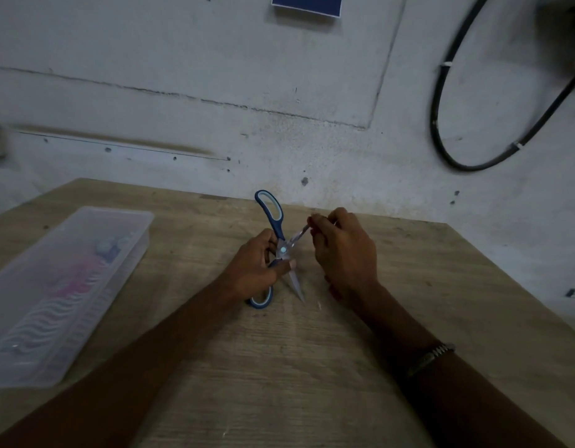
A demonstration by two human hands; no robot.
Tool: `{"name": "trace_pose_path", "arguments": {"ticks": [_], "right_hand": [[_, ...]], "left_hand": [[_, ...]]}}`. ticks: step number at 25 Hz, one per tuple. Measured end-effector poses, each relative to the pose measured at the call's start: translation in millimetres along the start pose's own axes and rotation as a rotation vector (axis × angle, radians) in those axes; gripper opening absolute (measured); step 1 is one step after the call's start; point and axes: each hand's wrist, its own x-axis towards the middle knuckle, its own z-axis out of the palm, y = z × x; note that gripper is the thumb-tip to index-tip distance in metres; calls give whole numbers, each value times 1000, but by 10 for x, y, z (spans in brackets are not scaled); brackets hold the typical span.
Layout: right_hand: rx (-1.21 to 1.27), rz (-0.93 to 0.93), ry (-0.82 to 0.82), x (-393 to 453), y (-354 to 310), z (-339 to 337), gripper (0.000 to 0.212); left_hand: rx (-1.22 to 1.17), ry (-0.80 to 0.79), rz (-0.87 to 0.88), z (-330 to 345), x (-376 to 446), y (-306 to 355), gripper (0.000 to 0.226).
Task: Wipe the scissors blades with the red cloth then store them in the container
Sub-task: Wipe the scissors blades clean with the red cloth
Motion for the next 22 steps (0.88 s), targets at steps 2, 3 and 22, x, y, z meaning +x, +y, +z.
{"name": "trace_pose_path", "arguments": {"ticks": [2,3,22], "right_hand": [[92,-60,-11,-39,-67,-24,29],[122,-139,-60,-62,-95,-13,27],[204,-406,-91,-110,54,68,23]], "left_hand": [[-29,-6,-7,-9,13,-17,27],[-39,-8,-20,-15,17,-19,26],[-129,-33,-61,-28,12,-34,33]]}}
